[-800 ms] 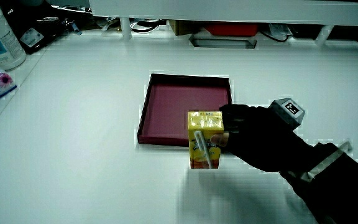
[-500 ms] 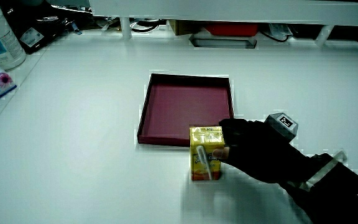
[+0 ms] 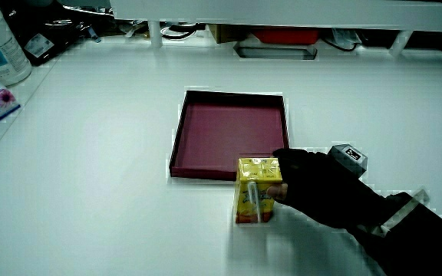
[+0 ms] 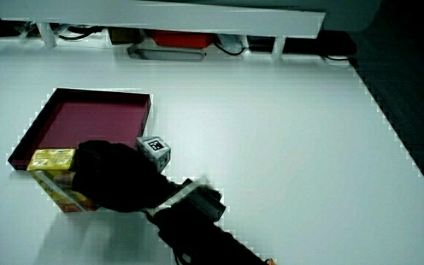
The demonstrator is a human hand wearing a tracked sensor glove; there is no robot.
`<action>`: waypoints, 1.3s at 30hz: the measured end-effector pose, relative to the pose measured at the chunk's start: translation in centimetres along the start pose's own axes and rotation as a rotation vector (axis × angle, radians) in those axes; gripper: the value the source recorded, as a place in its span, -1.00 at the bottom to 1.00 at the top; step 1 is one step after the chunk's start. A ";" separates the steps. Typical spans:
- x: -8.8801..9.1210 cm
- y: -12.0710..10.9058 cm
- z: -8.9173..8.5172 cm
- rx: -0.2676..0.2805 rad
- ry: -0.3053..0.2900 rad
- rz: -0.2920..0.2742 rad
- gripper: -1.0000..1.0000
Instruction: Place ice redtea
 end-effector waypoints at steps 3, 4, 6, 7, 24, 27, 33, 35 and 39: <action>0.0 0.0 -0.1 -0.001 0.014 -0.006 -0.06; 0.0 0.0 -0.1 -0.001 0.015 -0.008 -0.11; 0.0 0.0 -0.1 0.004 0.014 -0.007 -0.22; 0.1 0.0 -0.1 0.005 0.007 -0.011 -0.28; -7.5 -2.9 2.8 -0.055 -0.176 -0.199 -1.00; -9.4 -3.9 3.9 -0.060 -0.266 -0.281 -1.00; -12.0 -5.8 6.0 -0.059 -0.332 -0.339 -1.00; -12.5 -6.5 6.9 -0.053 -0.397 -0.373 -1.00; -13.4 -7.7 8.3 -0.038 -0.462 -0.384 -1.00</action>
